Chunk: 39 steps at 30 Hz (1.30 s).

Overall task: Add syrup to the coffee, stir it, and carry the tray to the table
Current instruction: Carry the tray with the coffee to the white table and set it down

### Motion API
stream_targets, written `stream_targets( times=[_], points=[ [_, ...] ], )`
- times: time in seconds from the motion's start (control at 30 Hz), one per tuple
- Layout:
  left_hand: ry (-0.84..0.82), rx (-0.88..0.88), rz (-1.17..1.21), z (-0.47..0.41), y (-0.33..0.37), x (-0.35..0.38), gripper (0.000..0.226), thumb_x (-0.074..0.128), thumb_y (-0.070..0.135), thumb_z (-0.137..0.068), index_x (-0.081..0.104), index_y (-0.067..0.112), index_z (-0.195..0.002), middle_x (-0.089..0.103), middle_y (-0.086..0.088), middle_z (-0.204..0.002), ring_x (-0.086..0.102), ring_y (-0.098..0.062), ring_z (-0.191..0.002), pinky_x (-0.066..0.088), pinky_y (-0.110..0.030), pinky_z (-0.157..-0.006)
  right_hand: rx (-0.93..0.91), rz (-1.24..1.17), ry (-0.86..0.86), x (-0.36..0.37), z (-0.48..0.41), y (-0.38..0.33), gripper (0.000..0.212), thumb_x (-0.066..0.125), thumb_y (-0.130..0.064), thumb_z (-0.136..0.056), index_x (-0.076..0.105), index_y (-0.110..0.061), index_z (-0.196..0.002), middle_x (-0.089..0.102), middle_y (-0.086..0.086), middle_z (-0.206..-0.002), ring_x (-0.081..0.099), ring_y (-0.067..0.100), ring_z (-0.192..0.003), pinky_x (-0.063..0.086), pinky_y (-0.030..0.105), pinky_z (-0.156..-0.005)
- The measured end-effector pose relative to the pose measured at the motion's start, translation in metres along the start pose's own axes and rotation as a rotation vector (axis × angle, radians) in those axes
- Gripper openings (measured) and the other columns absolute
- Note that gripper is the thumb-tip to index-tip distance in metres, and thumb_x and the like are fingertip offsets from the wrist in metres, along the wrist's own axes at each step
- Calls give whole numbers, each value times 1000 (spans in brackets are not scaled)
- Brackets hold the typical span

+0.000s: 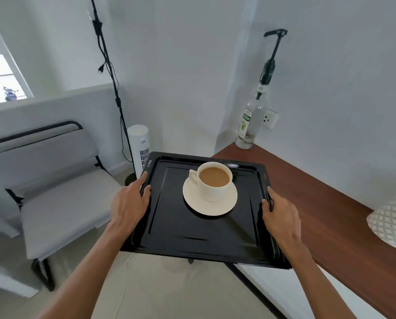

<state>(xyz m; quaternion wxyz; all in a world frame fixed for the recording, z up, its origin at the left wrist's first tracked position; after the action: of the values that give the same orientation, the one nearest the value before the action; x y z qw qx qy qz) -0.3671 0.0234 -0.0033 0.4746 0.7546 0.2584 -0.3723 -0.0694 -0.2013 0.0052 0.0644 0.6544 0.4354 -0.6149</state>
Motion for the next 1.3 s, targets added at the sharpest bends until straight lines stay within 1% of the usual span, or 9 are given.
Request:
stream_targets(
  times=[0.3, 0.43, 0.57, 0.7, 0.83, 0.97, 1.13, 1.23, 1.3],
  points=[
    [130, -179, -58, 15, -77, -63, 45, 53, 28, -103, 53, 20, -148, 79, -17, -98, 72, -38, -80, 41, -32, -60, -202, -81, -94, 51, -12, -93, 41, 55, -20, -102, 56, -17, -143, 69, 12, -92, 61, 29, -82, 48, 38, -70],
    [167, -252, -81, 20, -115, -93, 45, 54, 28, -103, 53, 20, -148, 79, -15, -90, 67, -33, -70, 40, -31, -59, -277, -122, -157, 75, -11, -140, 41, 53, -19, -102, 56, -16, -143, 71, 11, -94, 66, 31, -88, 53, 40, -75],
    [195, -323, -99, 23, -156, -120, 45, 54, 29, -103, 54, 21, -147, 68, -7, -65, 52, -20, -51, 40, -30, -51, -351, -178, -191, 98, -5, -189, 42, 53, -17, -102, 56, -18, -144, 73, 10, -94, 67, 28, -84, 55, 38, -73],
    [220, -377, -82, 27, -197, -145, 46, 53, 30, -104, 52, 21, -148, 73, -11, -75, 52, -21, -53, 48, -33, -54, -392, -188, -233, 123, 1, -238, 46, 53, -19, -102, 53, -19, -148, 74, 11, -96, 68, 29, -88, 56, 40, -77],
    [270, -432, -120, 29, -239, -173, 45, 53, 31, -103, 52, 24, -148, 64, -3, -62, 46, -13, -47, 42, -29, -51, -427, -208, -251, 150, 12, -288, 49, 54, -21, -103, 51, -19, -151, 75, 10, -97, 69, 29, -88, 57, 40, -77],
    [304, -489, -147, 33, -284, -198, 44, 53, 31, -103, 54, 25, -147, 77, -15, -82, 54, -25, -62, 41, -32, -61, -472, -243, -284, 174, 27, -339, 45, 53, -19, -101, 54, -23, -146, 74, 5, -93, 68, 27, -84, 60, 43, -74],
    [342, -549, -165, 43, -342, -232, 44, 54, 31, -103, 55, 25, -146, 77, -16, -85, 61, -31, -68, 38, -32, -61, -532, -278, -308, 208, 52, -403, 46, 53, -19, -101, 54, -24, -146, 72, 5, -88, 68, 31, -87, 59, 45, -74],
    [357, -595, -170, 52, -372, -250, 44, 53, 31, -103, 55, 25, -146, 77, -16, -86, 68, -38, -78, 40, -33, -62, -575, -264, -337, 227, 67, -437, 48, 54, -21, -102, 53, -19, -150, 76, 13, -99, 69, 35, -97, 59, 45, -81],
    [374, -632, -182, 58, -390, -261, 44, 53, 32, -103, 55, 25, -146, 77, -15, -83, 64, -35, -71, 40, -33, -62, -611, -293, -337, 237, 76, -460, 47, 55, -19, -102, 54, -16, -149, 77, 14, -106, 71, 34, -99, 59, 44, -85]
  ],
)
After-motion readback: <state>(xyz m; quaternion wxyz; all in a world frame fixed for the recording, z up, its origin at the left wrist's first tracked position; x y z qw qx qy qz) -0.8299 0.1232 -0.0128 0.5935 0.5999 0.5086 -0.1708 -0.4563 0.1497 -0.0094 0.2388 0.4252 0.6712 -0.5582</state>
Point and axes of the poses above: each hand's wrist, its own z-axis away from the middle knuckle, its own x-axis out of the palm, y = z × x, the point moved 2 cm from there along -z, towards the middle knuckle
